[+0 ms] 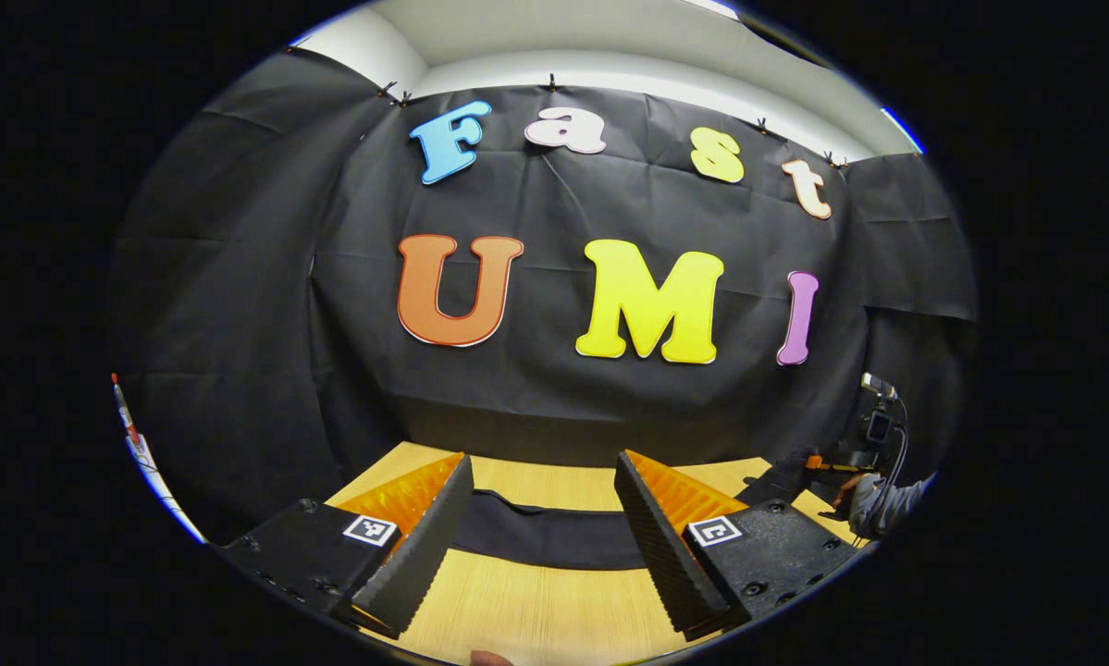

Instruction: Grasp the waist and the cuffs of the jeans and fold them to make the two legs overlap; first hold the waist and fold one-third of the jeans toward the cuffs, then hold the cuffs and fold the remaining one-third in the same direction to finish folding.

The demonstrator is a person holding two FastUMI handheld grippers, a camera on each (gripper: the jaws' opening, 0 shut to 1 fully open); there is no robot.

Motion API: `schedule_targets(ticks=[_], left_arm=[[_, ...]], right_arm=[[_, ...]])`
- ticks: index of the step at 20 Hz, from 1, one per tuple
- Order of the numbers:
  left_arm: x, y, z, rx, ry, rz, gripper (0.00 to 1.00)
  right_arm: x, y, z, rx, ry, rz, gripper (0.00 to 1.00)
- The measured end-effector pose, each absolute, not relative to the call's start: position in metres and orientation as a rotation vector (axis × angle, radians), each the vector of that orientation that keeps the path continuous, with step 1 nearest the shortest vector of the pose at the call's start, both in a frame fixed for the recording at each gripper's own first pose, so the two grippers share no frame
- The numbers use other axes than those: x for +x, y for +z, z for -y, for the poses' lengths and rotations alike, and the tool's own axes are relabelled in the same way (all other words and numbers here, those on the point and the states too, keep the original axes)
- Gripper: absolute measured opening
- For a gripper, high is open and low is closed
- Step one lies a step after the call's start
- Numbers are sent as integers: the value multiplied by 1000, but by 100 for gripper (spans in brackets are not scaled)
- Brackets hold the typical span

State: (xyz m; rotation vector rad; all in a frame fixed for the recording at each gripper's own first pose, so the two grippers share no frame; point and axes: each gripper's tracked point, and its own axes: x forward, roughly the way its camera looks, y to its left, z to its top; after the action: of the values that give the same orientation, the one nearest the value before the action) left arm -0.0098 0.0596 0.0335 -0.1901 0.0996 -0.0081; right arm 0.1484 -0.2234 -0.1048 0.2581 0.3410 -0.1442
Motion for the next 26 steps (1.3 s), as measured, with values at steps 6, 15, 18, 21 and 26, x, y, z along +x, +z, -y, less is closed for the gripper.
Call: schedule_targets(ticks=[6,15,18,21,26], left_arm=[[-10,18,-91,-242,6,-113,98],[-9,18,-141,-273,80,-95,98],[-10,17,-157,-271,106,-93,98],[-13,16,-176,-265,144,-96,98],[-26,11,-196,-264,193,-112,98]], right_arm=[[106,-76,223,230,70,-248,1],[122,-115,236,190,297,-305,0],[121,-125,231,146,343,-372,0],[118,-130,236,73,365,-452,1],[106,-129,251,-16,363,-552,1]])
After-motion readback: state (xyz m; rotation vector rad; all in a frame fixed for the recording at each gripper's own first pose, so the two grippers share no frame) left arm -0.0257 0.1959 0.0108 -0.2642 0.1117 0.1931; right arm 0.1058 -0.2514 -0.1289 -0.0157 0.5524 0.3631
